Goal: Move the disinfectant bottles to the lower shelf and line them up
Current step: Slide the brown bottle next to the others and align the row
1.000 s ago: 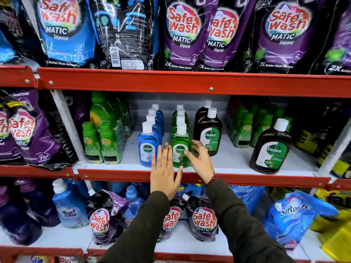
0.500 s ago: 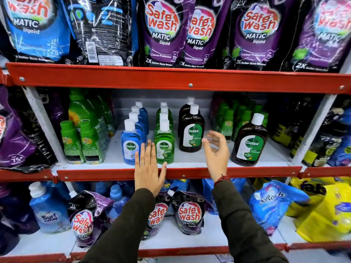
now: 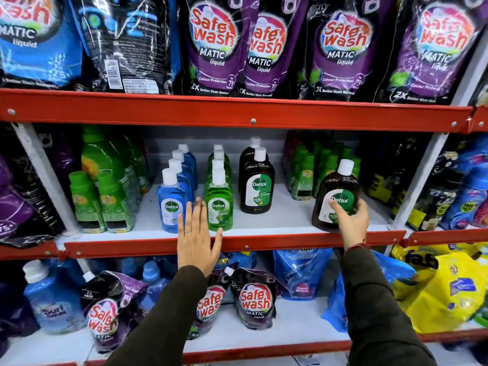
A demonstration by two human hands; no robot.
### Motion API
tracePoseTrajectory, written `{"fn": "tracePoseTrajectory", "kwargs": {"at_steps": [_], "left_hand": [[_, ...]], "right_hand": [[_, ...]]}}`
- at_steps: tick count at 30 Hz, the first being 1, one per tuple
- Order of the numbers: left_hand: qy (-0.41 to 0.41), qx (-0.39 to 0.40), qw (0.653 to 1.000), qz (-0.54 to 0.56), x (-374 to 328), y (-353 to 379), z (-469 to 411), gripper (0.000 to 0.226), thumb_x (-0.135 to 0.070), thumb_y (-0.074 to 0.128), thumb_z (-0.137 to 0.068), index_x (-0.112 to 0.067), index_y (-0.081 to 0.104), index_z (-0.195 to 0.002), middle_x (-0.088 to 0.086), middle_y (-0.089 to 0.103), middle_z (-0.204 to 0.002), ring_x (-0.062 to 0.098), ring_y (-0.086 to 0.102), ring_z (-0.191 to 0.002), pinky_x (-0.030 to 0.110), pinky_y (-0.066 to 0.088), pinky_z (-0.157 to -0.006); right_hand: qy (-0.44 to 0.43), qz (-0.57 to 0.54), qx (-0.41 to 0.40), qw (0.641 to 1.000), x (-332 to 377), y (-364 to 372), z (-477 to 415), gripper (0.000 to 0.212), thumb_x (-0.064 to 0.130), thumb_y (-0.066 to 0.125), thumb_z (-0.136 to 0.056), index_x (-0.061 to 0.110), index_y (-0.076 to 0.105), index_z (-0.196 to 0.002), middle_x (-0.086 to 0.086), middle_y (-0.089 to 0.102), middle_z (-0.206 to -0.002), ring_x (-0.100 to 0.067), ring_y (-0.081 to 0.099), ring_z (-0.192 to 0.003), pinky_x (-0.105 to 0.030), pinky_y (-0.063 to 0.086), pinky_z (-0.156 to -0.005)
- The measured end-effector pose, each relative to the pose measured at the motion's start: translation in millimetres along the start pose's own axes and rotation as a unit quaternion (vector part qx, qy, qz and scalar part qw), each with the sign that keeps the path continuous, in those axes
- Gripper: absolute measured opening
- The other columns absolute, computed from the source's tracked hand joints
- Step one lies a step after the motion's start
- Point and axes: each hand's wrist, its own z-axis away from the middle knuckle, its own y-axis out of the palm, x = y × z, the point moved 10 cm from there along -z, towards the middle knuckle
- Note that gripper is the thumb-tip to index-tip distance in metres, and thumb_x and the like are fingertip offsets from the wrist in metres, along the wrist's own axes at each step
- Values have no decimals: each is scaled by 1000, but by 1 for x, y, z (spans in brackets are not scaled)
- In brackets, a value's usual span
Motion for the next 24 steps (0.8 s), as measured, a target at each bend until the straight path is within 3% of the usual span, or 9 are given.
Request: {"fn": "tracePoseTrajectory", "kwargs": {"at_steps": [3,6,10,15,21,24], "left_hand": [[0,-1,1000,-2,0,1,1,77,-48,32,-100,-1,21,-160,18,21,-169,34,13,-158,47,2,-129],[0,1,1000,-1,0,1,1,77,-48,32,-100,-1,21,-160,18,21,-169,34,13,-159,47,0,-129],[1,-1,1000,0,0,0,0,77,-48,32,-100,-2,21,-160,18,21,-169,34,13,-158,43,-6,-129],[0,2,1000,1,1,1,0,77,-49,32,-100,-3,19,-161,17,19,-170,33,11,-159,43,-5,-130],[3,-3,1000,0,1,1,0,78,-49,33,-100,-3,18,-161,17,19,-170,33,12,-159,44,-4,-130],[3,-5,1000,0,0,1,0,78,-49,32,-100,-2,19,-161,17,21,-170,33,14,-158,46,0,-129]], "right_hand": [[32,-21,68,997,-6,4,-12,56,32,84,-69,12,65,-118,-14,72,-119,-30,67,-112,-44,54,-99],[20,-38,106,993,1,3,-12,42,23,84,-76,16,67,-114,-8,73,-116,-26,68,-112,-39,53,-97],[-12,-22,120,992,9,3,-5,49,30,85,-76,17,66,-120,-6,71,-123,-23,63,-122,-44,51,-106],[-30,-44,162,985,26,30,9,46,14,81,-80,5,64,-123,-10,70,-121,-26,63,-123,-41,53,-102],[-42,-27,265,963,48,86,38,42,15,82,-78,17,66,-117,-9,72,-122,-20,66,-119,-45,53,-104],[-45,-16,313,948,50,114,53,51,23,84,-77,17,65,-124,-6,70,-128,-17,61,-126,-47,48,-111]]}}
